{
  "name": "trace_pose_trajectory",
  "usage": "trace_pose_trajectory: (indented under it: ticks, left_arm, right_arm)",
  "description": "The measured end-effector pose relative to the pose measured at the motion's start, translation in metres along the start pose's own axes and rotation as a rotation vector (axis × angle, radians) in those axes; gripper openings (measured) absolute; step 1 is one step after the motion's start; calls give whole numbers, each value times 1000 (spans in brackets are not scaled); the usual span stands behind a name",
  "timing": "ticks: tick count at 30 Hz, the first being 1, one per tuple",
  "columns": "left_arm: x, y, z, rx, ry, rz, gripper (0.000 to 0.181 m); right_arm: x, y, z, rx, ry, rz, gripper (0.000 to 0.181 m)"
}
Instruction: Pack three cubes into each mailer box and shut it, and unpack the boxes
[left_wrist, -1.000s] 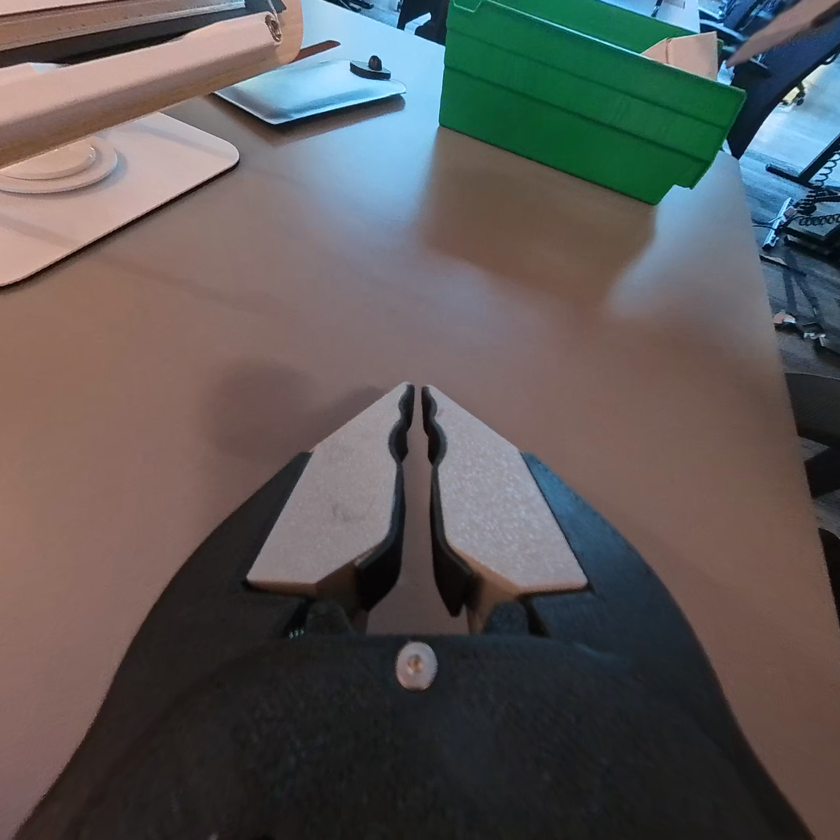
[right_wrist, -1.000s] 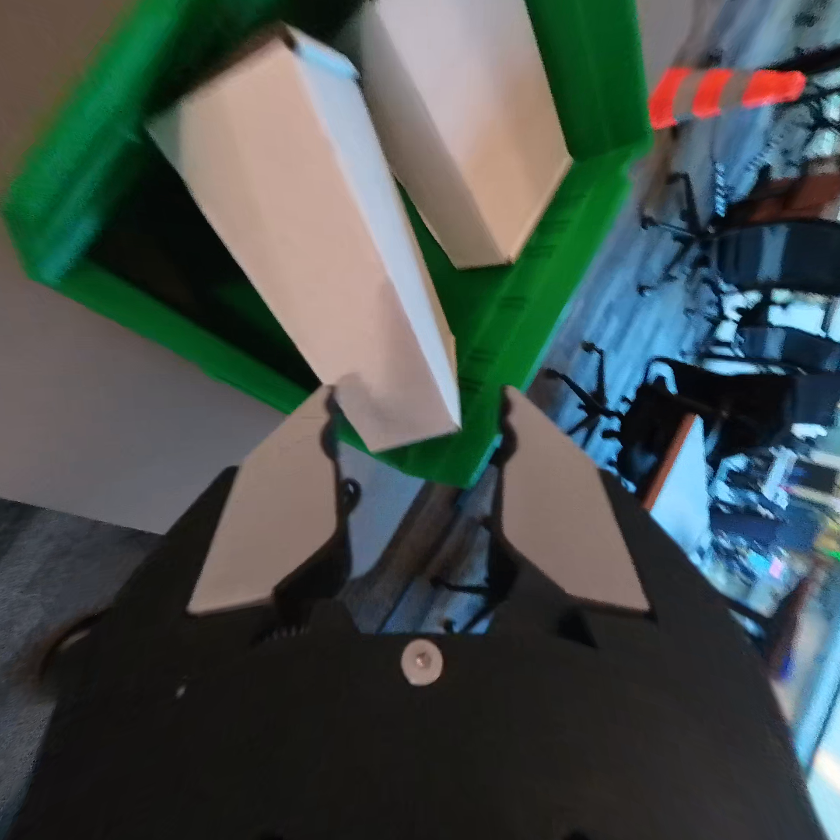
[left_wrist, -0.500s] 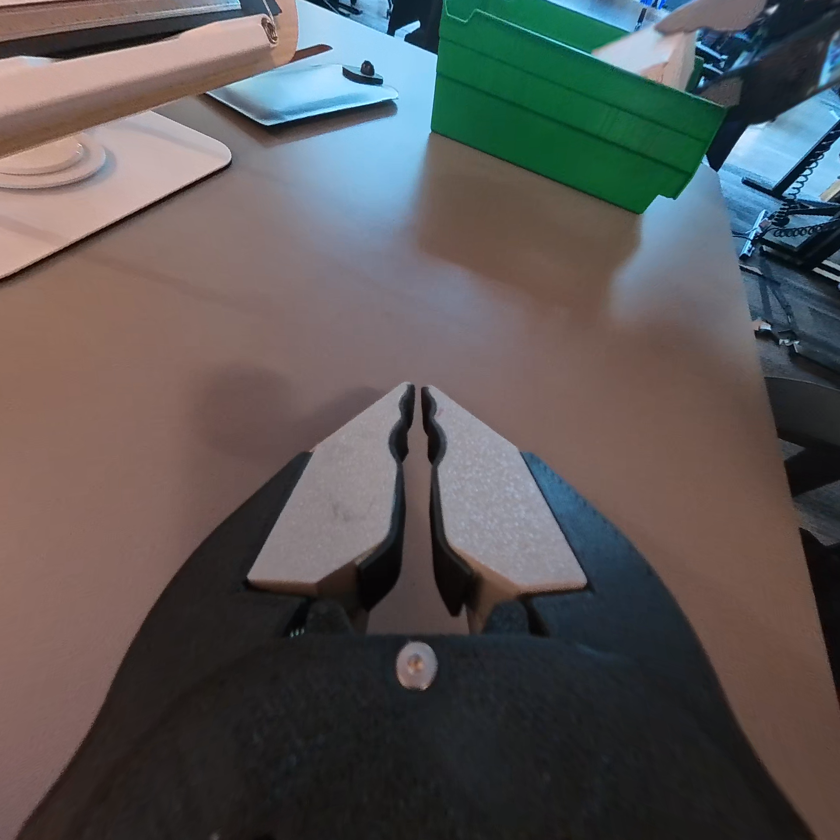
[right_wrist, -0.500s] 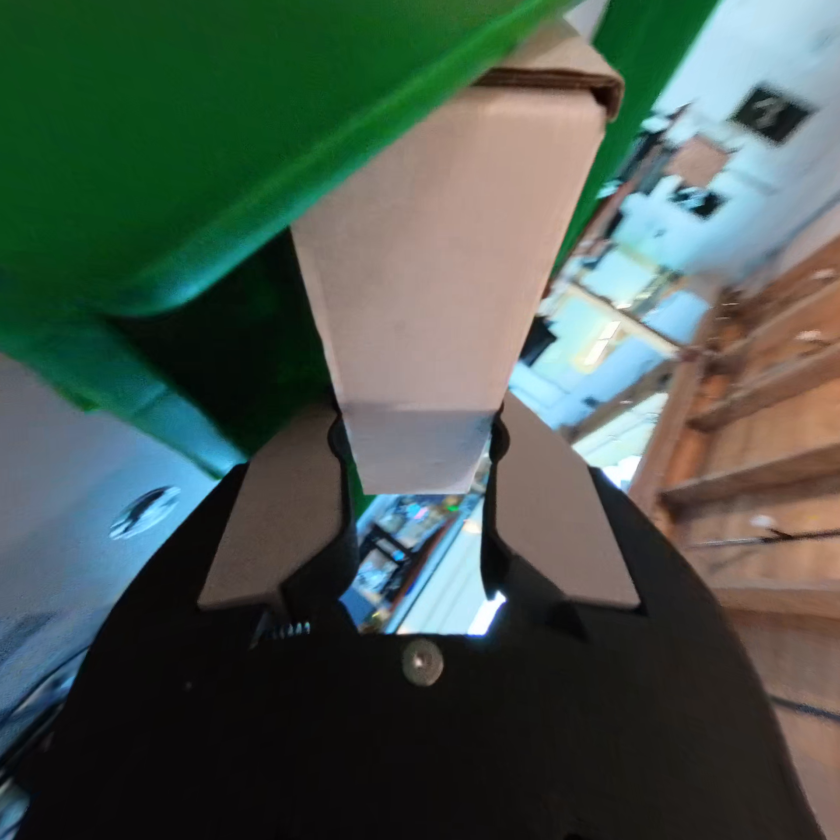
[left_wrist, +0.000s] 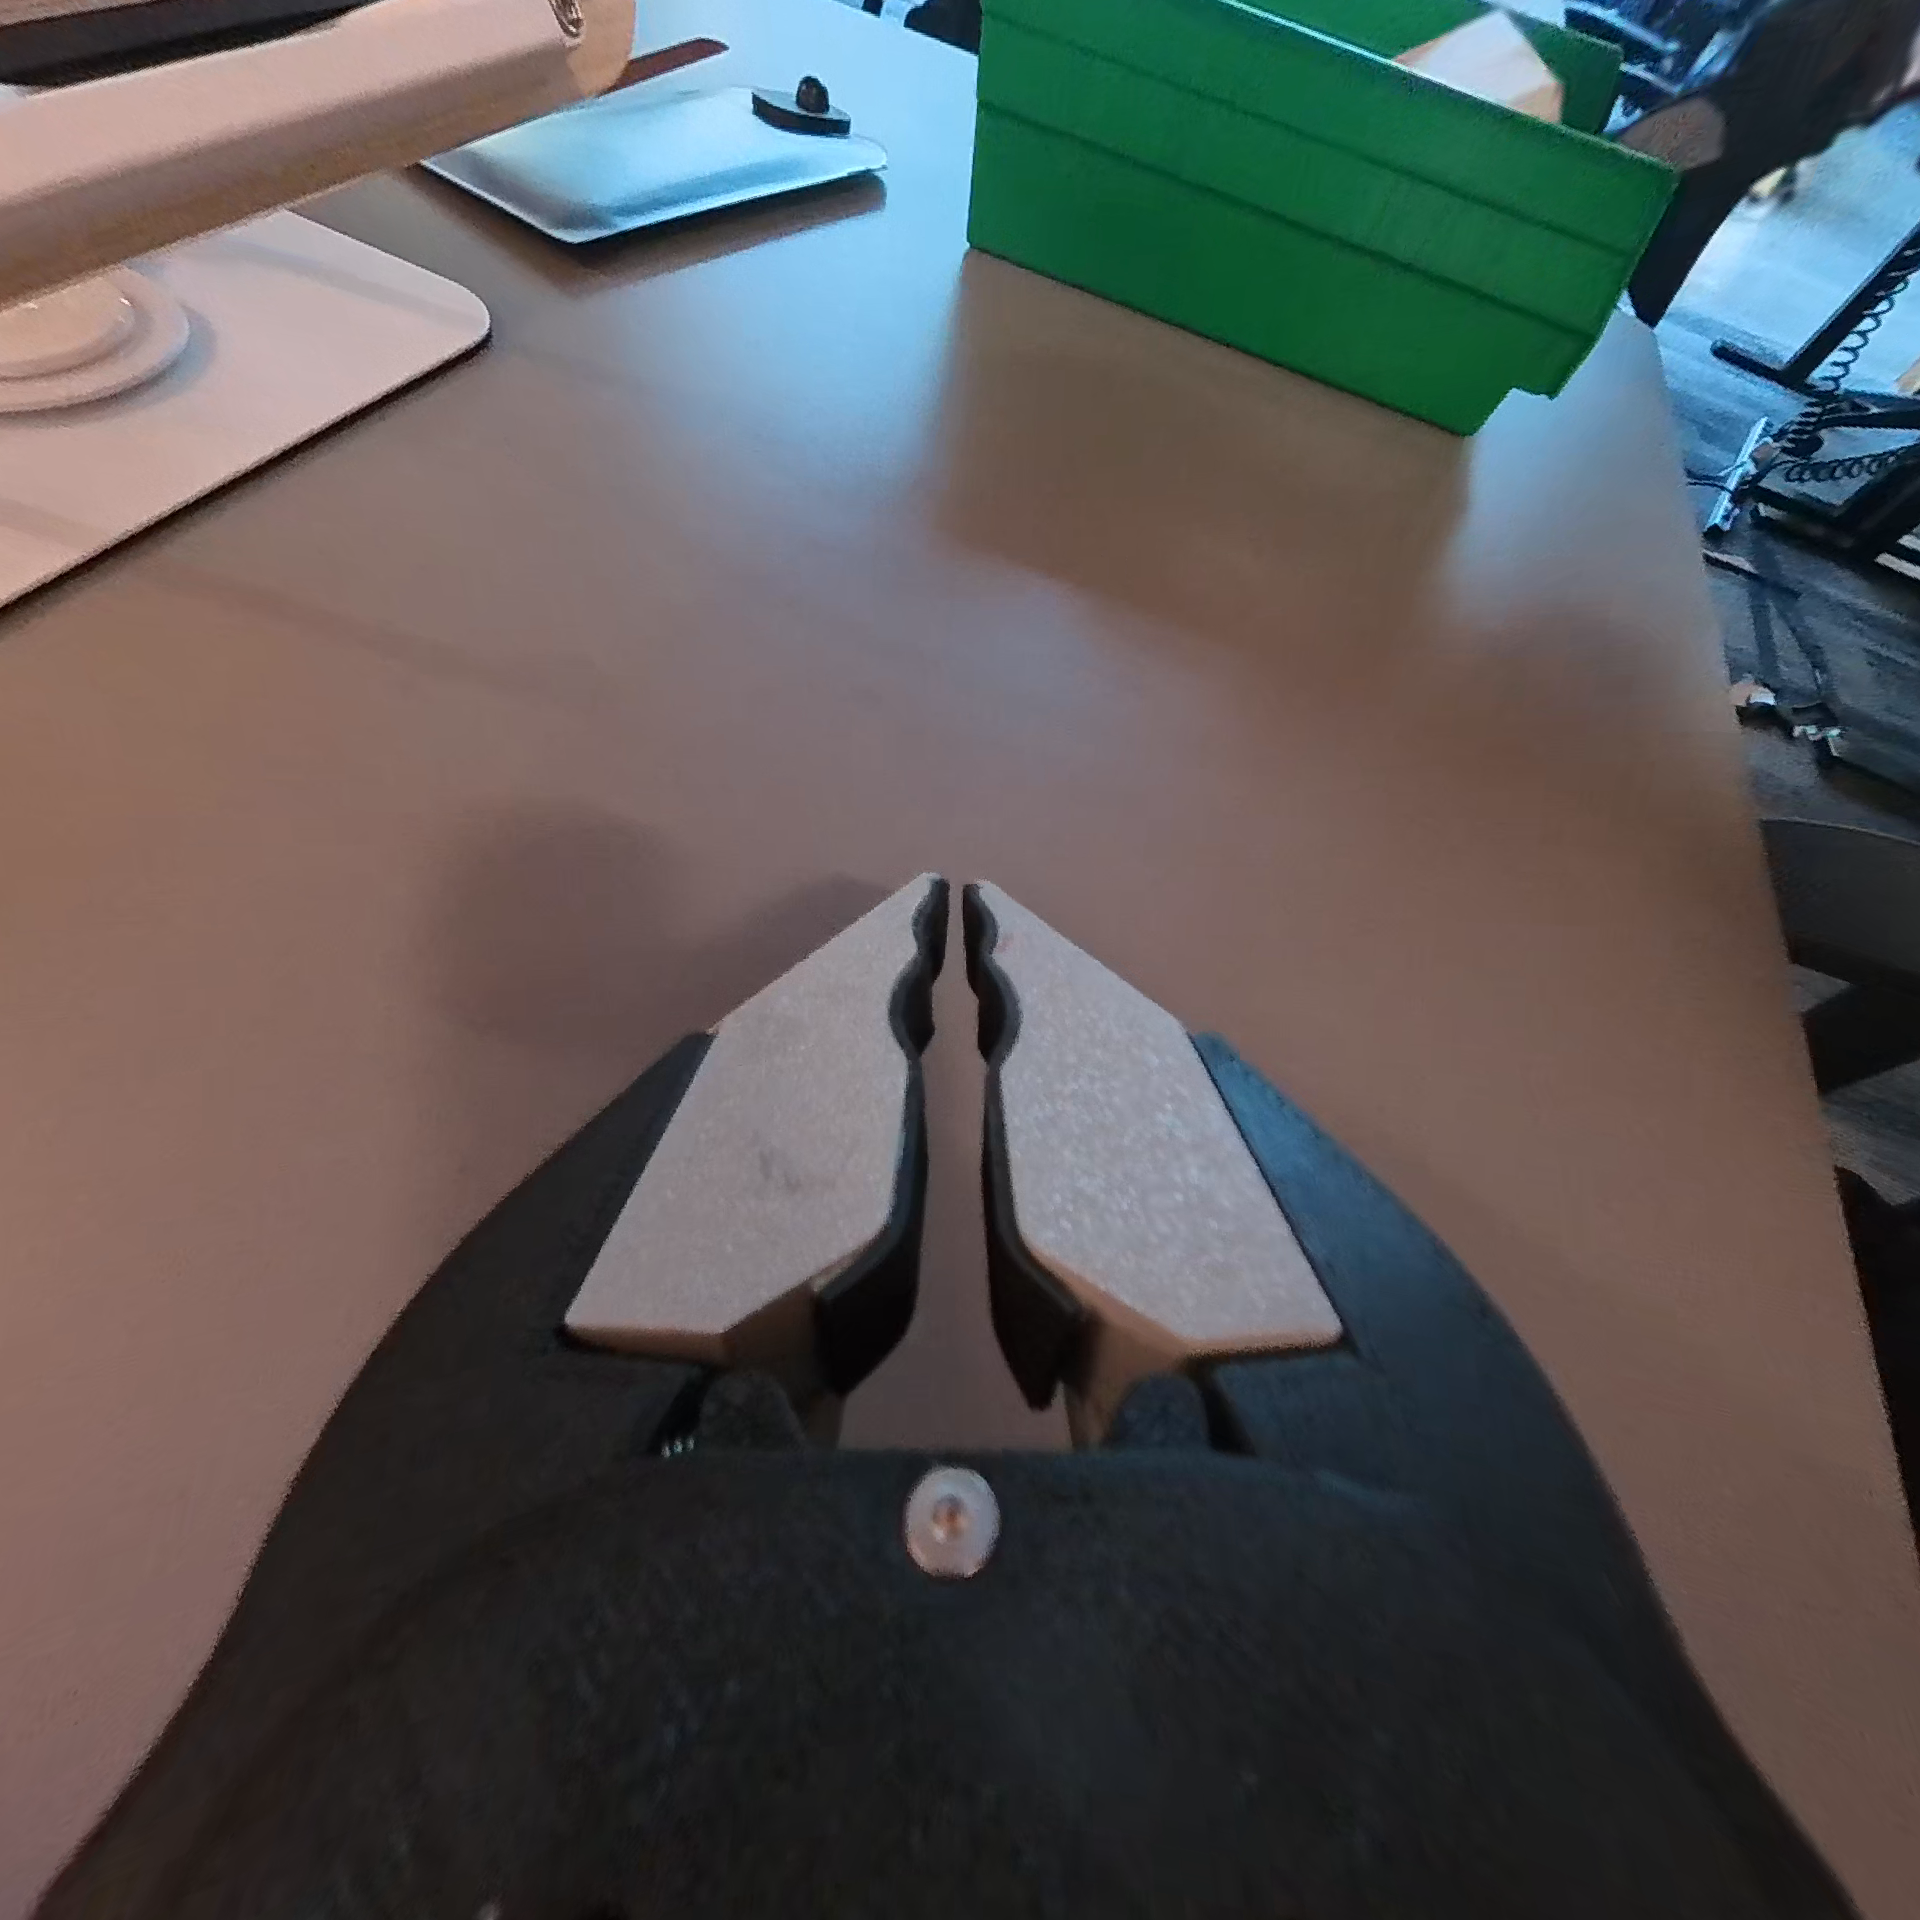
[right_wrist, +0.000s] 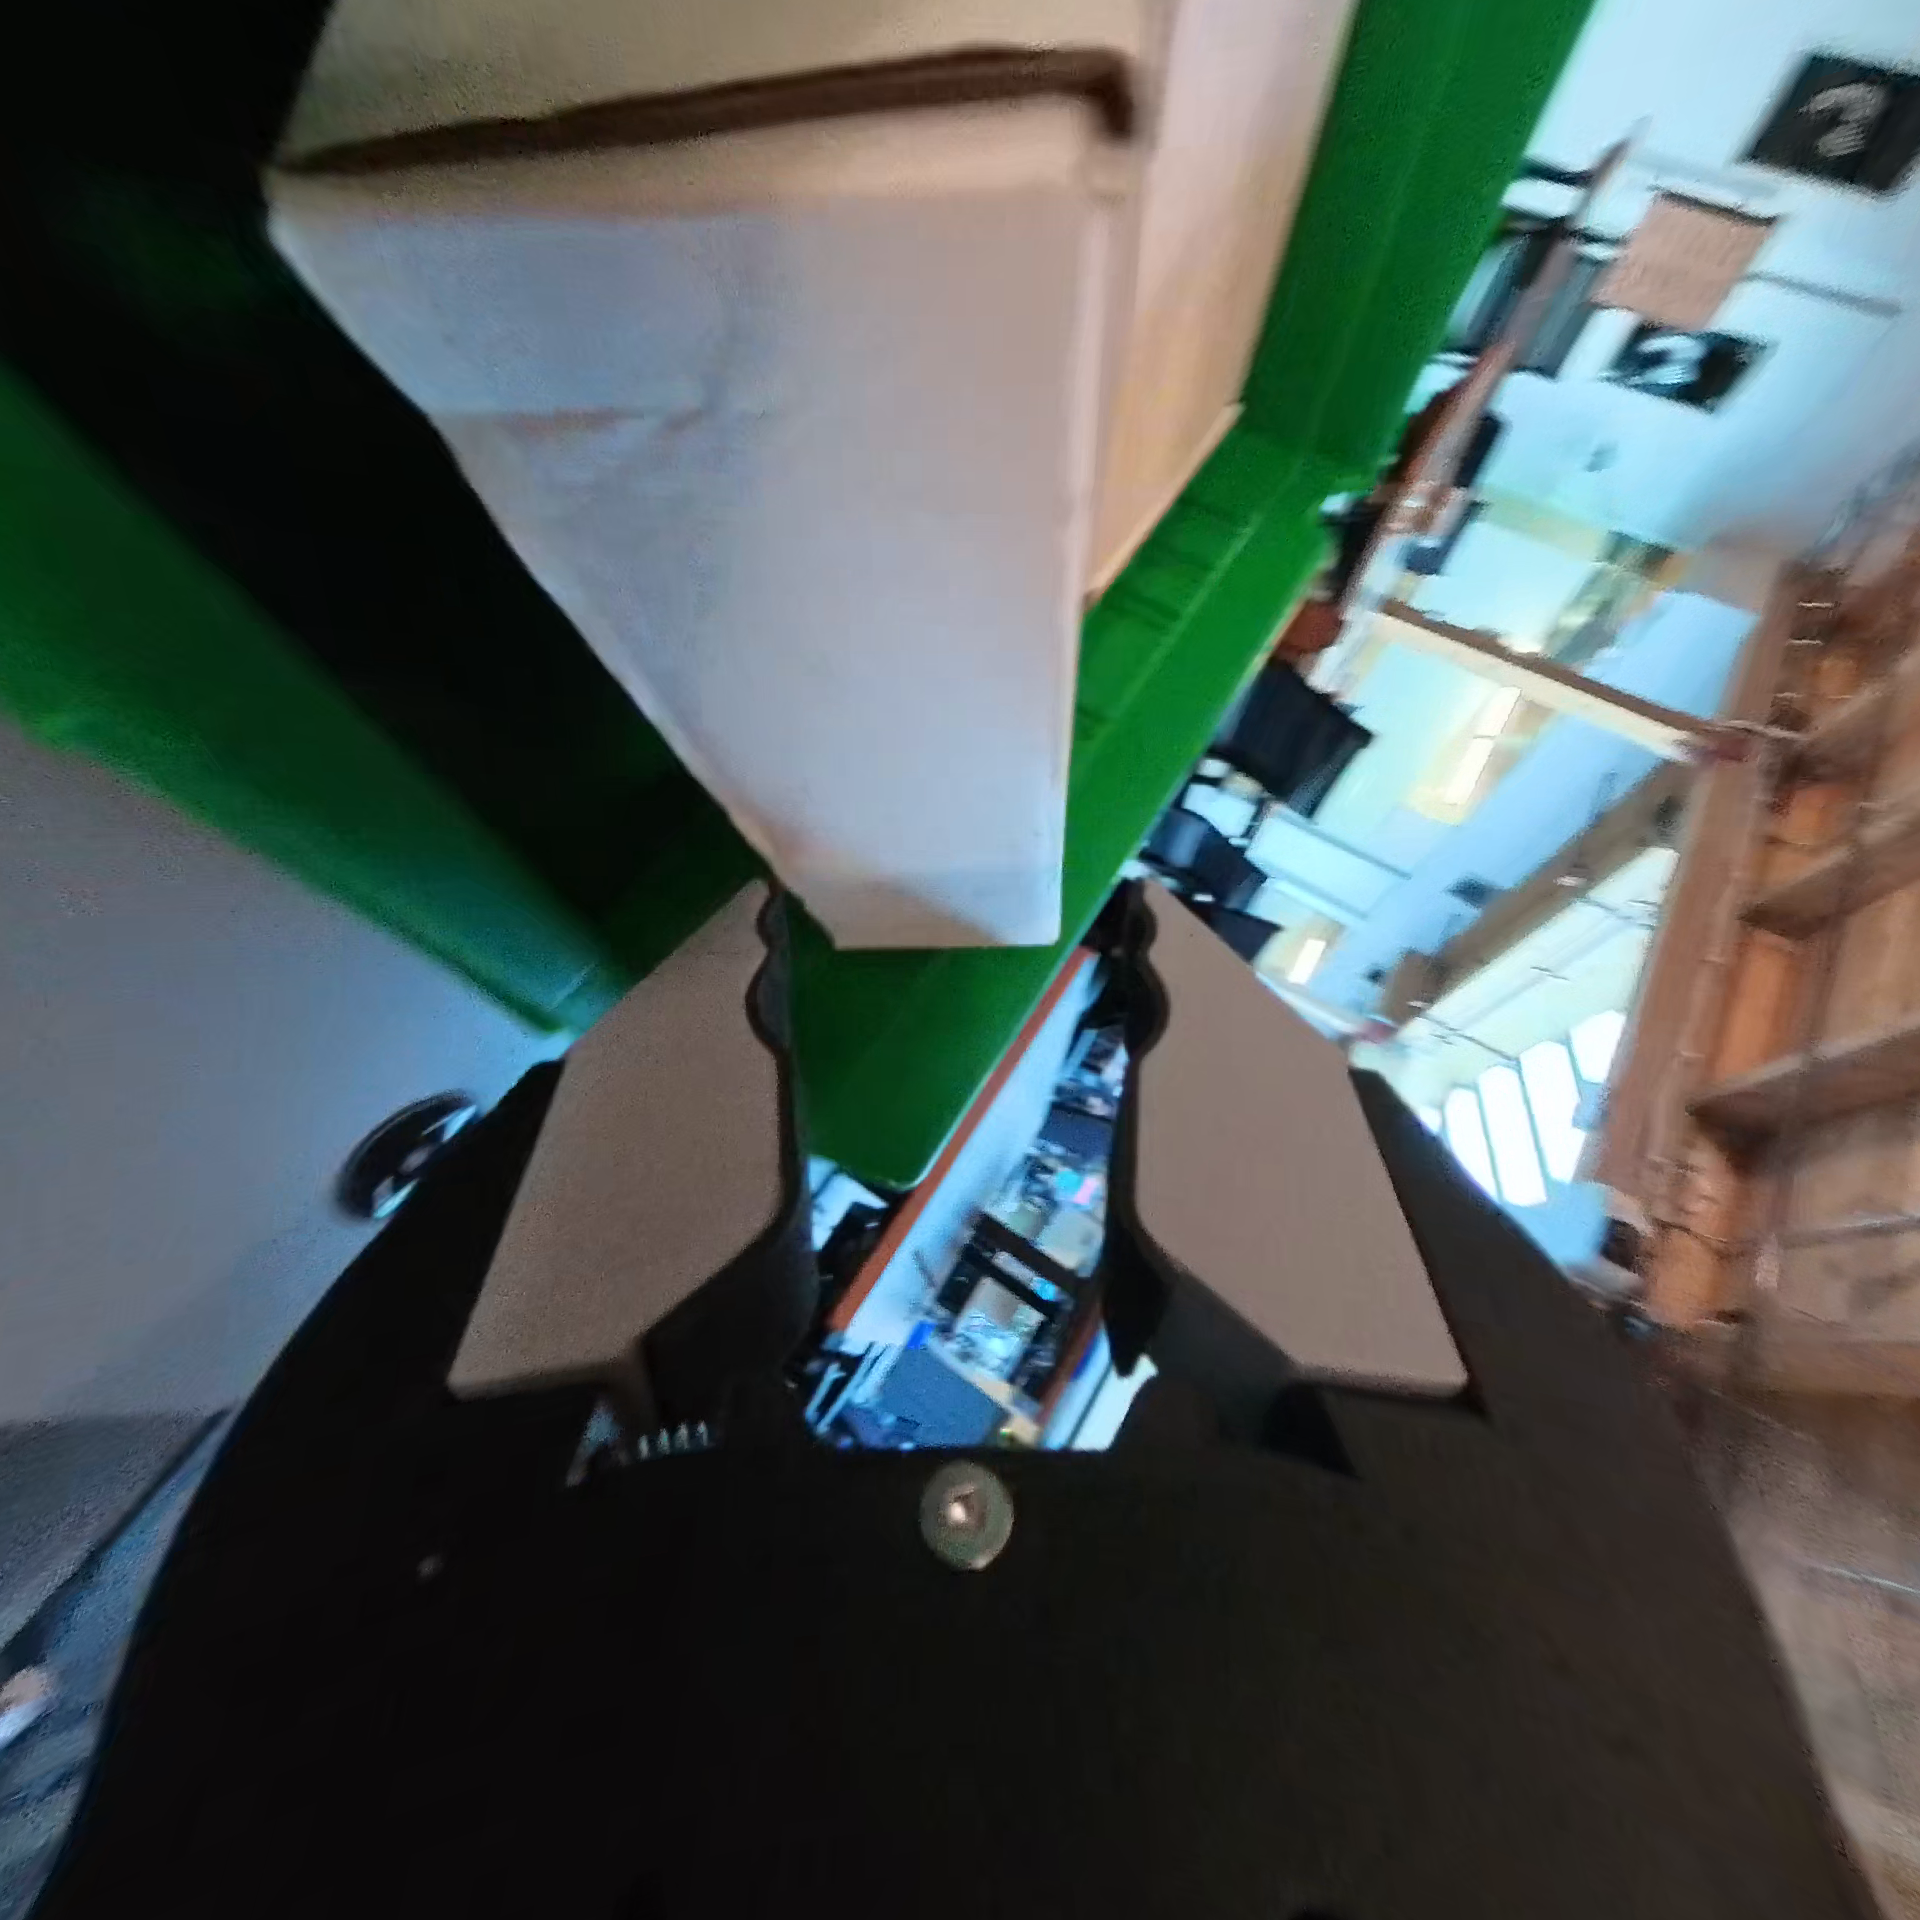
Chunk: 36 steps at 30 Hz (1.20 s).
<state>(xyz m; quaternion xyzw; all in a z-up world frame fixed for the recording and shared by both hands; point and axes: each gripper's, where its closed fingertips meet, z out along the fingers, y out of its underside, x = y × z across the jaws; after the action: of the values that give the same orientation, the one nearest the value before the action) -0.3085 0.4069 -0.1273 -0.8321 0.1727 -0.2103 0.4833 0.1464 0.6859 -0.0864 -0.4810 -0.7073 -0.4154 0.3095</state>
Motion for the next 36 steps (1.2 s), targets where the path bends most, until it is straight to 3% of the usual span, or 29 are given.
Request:
trace_pose_trajectory:
  ticks: [2,6,12,16,18,19,21,24,26,27,29,32,34,36]
  left_arm:
    - [0,0,0,0,-1,1,1]
    - [0,0,1,-4,-1,4,1]
    - [2,3,3,-22,-14,34,1]
    - [-1,3,2,-23,-45,50,1]
    - [-7,0,0,-1,-101,62,12]
    - [-14,-3,-3,21,-147,66,24]
    - [-25,-16,-10,97,-242,77,64]
    - [-30,-36,-22,220,-365,86,77]
    - [-27,-40,-30,248,-454,97,97]
    - [-25,-41,-38,254,-514,109,106]
    - [-13,-46,-66,275,-635,127,105]
    - [16,-57,-146,403,-822,156,77]
    - [20,-44,-197,416,-935,164,61]
    - [8,-17,-227,325,-1007,150,69]
  right_arm:
    - [-11,10,-7,-17,-79,-8,41]
    - [-21,19,-22,-43,-138,-36,20]
    - [-37,-19,-19,56,-235,115,0]
    - [-20,-18,-1,-77,-3,133,0]
    - [-11,-18,-6,-54,80,254,0]
    - [-7,-15,-11,-37,103,351,2]
    - [-6,-11,-21,11,97,559,25]
    - [-11,-12,-37,120,50,809,51]
    - [-17,-20,-49,208,-12,934,60]
    - [-21,-24,-55,249,-47,1000,62]
    - [-30,-36,-68,338,-148,1127,69]
    - [-49,-52,-87,426,-270,1189,80]
    - [-60,-55,-95,434,-264,1161,76]
    - [-69,-61,-101,441,-273,1151,77]
